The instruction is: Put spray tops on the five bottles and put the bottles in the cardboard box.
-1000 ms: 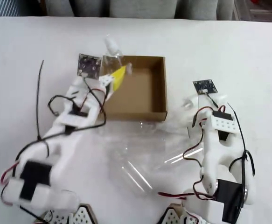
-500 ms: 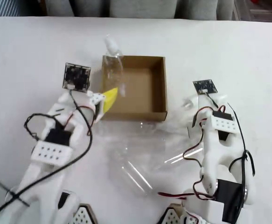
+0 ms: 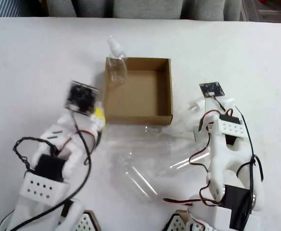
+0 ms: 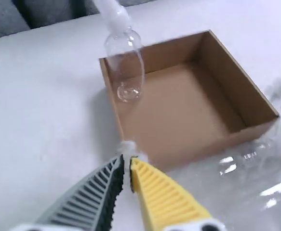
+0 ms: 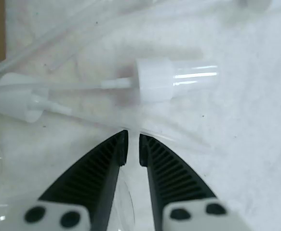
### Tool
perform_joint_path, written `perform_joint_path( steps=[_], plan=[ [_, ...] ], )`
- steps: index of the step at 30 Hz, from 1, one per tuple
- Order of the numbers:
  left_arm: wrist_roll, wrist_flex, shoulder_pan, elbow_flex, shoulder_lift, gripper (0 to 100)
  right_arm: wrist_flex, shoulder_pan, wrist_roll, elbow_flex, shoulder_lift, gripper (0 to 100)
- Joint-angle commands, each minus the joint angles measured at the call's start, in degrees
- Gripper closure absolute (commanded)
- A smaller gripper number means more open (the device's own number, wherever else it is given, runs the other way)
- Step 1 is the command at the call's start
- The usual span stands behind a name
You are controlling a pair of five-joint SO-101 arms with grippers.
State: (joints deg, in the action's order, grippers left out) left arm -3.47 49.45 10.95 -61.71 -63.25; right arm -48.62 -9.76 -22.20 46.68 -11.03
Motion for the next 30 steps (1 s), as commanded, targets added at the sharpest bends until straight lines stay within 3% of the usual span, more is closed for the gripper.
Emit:
perform_joint_path(
  steps=[1,18,30],
  plan=[
    [-8.7,5.7,7.4,0.4,0.0,98,0.7,-0.5,-0.6,-0.2,-1.5,98.1],
    [-37.4,-1.8,17.8,9.4,31.3,98,0.7,-0.5,-0.6,-0.1,-1.5,98.1],
    [-43.3,-2.1,17.7,18.5,45.4,98,0.7,-0.5,-0.6,-0.1,-1.5,98.1]
  ],
)
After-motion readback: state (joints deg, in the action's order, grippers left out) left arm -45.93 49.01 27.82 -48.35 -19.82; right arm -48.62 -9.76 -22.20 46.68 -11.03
